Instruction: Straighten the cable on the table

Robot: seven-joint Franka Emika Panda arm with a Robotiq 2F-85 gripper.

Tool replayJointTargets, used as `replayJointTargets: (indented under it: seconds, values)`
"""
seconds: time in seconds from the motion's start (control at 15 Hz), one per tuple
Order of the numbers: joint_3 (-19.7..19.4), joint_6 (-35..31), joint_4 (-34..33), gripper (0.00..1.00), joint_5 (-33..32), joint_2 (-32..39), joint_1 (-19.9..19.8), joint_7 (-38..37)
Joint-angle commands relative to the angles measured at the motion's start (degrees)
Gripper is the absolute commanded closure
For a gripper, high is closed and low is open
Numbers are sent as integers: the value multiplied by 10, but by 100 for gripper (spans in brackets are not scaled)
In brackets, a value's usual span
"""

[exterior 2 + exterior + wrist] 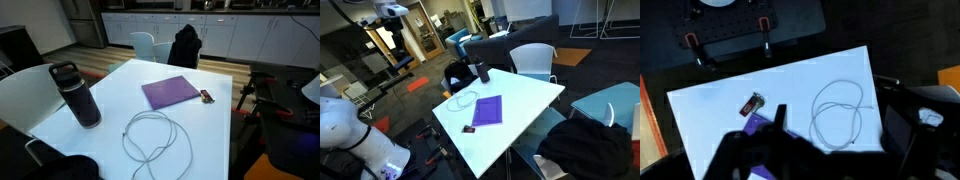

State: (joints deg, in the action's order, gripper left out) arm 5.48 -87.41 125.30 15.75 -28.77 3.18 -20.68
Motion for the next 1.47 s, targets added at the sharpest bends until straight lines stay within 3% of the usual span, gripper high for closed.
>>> replayJointTargets:
  seconds: [0.0, 0.6, 0.73, 1.07, 1.4]
  values:
    - [7, 3, -2, 0, 3, 0, -9, 3]
    - [7, 3, -2, 0, 3, 0, -9, 3]
    - [12, -17, -5, 0, 4, 27, -12, -4]
    - [62, -186, 29, 0, -19, 101, 0, -31]
    - [106, -358, 53, 0, -60, 210, 25, -119]
